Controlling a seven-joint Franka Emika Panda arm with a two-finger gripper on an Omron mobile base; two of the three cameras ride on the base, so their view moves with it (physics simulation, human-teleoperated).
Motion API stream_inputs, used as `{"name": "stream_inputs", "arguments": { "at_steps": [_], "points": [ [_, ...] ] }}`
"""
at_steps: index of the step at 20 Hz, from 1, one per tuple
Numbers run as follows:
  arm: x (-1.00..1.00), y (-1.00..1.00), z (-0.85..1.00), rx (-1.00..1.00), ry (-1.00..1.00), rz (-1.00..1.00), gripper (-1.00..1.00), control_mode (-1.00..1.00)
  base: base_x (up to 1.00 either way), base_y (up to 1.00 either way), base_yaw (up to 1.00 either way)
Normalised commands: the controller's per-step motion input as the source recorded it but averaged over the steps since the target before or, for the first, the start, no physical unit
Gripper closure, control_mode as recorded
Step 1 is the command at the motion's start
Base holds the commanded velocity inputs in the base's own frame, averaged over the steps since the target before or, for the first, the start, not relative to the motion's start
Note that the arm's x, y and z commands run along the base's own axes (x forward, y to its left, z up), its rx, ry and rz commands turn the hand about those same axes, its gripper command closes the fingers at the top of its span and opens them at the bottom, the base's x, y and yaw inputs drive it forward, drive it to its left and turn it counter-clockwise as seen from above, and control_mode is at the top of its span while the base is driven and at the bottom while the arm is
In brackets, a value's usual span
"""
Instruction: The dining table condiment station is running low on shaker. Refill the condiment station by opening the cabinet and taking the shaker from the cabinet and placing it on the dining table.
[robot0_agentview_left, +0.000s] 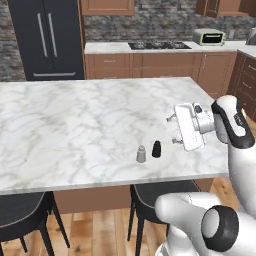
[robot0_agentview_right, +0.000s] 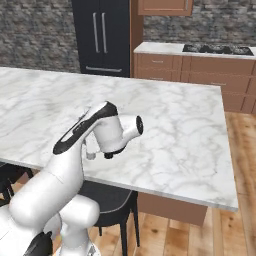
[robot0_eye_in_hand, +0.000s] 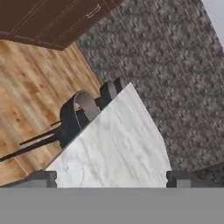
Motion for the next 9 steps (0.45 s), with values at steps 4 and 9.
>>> {"name": "stream_inputs", "arguments": {
  "at_steps": [4, 9],
  "points": [
    [-0.3, 0.26, 0.46, -0.12, -0.24, -0.11, -1.0, -1.0, 0.0, 0.0, 0.0],
    [-0.3, 0.2, 0.33, -0.09, -0.24, -0.12, -1.0, -1.0, 0.0, 0.0, 0.0]
  ]
}}
